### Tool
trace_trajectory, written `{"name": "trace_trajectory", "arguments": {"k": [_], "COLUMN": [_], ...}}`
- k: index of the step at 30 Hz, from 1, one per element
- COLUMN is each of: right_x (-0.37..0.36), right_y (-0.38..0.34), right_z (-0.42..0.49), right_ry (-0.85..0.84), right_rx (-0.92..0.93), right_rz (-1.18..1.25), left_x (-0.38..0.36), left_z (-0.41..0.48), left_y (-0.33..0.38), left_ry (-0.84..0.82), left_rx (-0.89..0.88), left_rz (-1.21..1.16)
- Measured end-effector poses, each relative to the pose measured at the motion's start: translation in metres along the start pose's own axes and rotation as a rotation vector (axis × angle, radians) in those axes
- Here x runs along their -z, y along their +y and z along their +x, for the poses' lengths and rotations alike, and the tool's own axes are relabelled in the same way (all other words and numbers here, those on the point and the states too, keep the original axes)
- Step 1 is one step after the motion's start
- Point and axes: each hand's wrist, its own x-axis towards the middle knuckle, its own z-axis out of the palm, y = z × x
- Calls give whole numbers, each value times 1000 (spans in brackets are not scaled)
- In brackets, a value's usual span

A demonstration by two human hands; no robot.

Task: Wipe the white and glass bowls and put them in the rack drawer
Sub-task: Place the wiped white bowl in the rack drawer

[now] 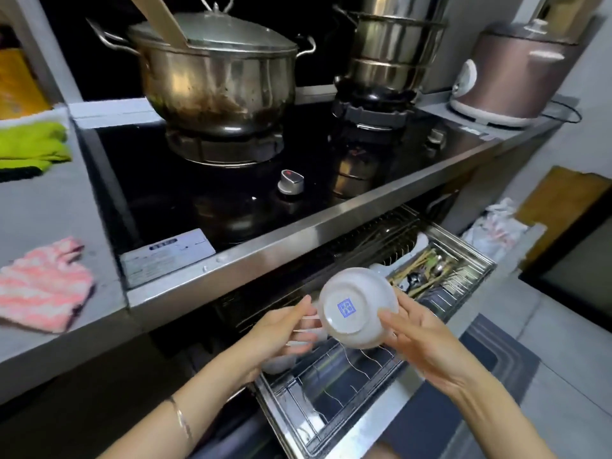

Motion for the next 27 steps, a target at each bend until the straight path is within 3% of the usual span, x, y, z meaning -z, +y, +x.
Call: {"name": "trace_trajectory", "arguments": {"k": [5,8,10,19,27], "right_x": [46,63,68,91,103], "right_y": [4,8,11,58,84], "right_z": [46,85,110,201,216], "right_ry": [197,257,271,385,333], "right_rx": [-110,-178,-196,-282,-344], "right_rz": [-157,-346,-419,-531,-491], "left_x": [-5,1,3,0,8], "left_z": [65,99,116,165,163], "left_y": [-32,-46,-55,-82,-110], "left_ry": [-45,-62,-62,12,51], "left_rx": [-179,-282,-284,-257,-357], "left_rz": [475,931,1105,1339,1363]}}
